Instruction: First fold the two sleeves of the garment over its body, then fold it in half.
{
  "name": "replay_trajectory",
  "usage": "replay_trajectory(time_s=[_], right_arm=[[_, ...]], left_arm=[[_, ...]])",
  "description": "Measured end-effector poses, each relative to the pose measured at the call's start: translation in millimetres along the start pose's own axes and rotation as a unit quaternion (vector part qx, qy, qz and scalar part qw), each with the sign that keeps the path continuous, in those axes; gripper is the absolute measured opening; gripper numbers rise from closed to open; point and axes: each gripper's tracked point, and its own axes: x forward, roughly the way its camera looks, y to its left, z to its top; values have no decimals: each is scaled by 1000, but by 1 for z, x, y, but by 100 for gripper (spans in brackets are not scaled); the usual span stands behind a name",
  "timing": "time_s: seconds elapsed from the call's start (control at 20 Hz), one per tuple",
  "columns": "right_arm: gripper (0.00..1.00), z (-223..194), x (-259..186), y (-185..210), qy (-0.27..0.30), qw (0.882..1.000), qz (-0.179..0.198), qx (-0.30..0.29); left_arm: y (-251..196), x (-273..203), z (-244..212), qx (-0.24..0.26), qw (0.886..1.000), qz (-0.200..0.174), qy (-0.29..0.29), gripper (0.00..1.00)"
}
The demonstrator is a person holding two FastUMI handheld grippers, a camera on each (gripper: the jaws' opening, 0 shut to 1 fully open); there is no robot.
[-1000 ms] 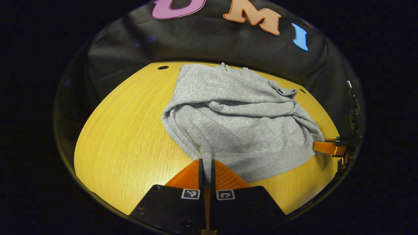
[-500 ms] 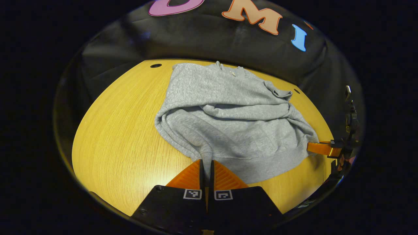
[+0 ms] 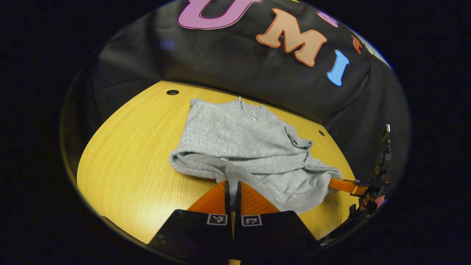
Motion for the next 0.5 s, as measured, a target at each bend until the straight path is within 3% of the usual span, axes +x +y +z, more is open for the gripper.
replay_trajectory(time_s=[0.5], right_arm=[[5,78,36,2,-48,999,-3,-8]], left_arm=[[0,34,58,-12,999,11,-40,0]])
